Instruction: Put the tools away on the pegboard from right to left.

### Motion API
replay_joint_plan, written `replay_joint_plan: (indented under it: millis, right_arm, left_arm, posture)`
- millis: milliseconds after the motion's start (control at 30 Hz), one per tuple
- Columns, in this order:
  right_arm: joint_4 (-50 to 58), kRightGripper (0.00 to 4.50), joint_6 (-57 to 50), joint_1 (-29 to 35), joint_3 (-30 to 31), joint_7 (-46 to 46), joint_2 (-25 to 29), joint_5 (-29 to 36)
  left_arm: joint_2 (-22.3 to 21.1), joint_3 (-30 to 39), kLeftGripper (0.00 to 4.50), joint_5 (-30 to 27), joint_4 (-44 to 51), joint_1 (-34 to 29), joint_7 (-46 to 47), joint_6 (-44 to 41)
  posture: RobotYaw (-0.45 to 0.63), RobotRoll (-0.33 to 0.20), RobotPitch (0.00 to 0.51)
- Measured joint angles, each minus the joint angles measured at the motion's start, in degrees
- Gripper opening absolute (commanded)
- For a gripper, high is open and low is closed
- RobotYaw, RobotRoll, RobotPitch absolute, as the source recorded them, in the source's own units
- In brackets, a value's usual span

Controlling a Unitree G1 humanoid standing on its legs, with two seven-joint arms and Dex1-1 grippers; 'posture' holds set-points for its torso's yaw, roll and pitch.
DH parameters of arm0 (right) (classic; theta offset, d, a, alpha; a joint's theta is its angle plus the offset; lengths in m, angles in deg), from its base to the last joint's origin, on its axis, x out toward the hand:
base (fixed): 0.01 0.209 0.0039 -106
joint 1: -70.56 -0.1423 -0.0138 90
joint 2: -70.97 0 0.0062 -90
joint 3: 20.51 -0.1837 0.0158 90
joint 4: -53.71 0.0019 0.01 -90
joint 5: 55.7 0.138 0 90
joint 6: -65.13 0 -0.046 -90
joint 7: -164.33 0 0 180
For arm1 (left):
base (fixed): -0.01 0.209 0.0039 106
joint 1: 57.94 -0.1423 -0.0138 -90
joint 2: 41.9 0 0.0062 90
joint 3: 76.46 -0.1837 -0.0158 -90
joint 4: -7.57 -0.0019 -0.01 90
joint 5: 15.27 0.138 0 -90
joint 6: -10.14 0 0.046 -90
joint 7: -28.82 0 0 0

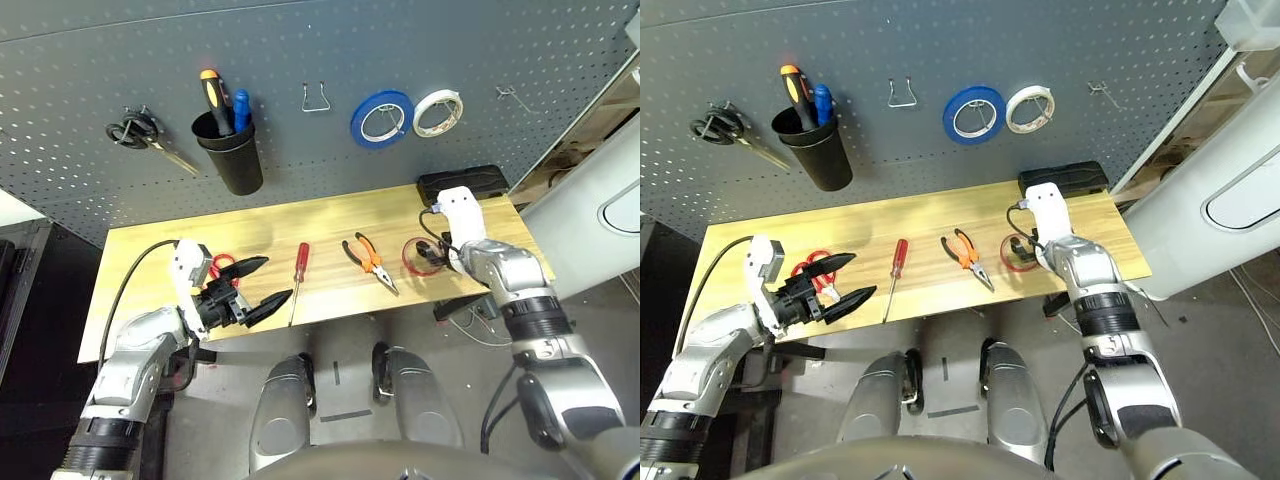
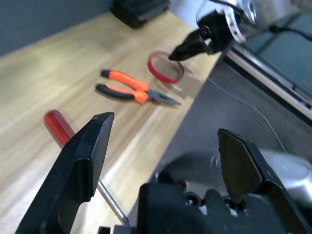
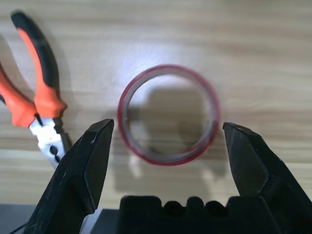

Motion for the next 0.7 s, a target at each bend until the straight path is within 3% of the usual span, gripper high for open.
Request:
replay_joint_plan:
  millis: [267, 367, 700]
  right_arm:
    - [-17.5, 4.5, 6.42, -6.01, 0.45, 0.9, -3.57, -0.74]
    - [-22.65, 3.96, 10.47, -7.53, 0.66, 1.06, -4.25, -1.4]
    - [-29.61, 0.3, 17.76, -9.01, 0.91, 1.93, -4.62, -3.03]
  left_arm:
    - [-1.69, -0.47, 4.48, -0.27, 4.6, 0.4, 0.48, -5.67]
    - [-2.07, -0.06, 4.5, -0.78, 6.48, 0.52, 1.06, -7.6]
    - [-3.14, 2.12, 4.5, -2.23, 10.89, 0.9, 3.16, -12.94]
  posture:
    - [0.0, 0.0, 0.218]
    - [0.01, 0.0, 0.211]
    - [0.02, 0.0, 0.183]
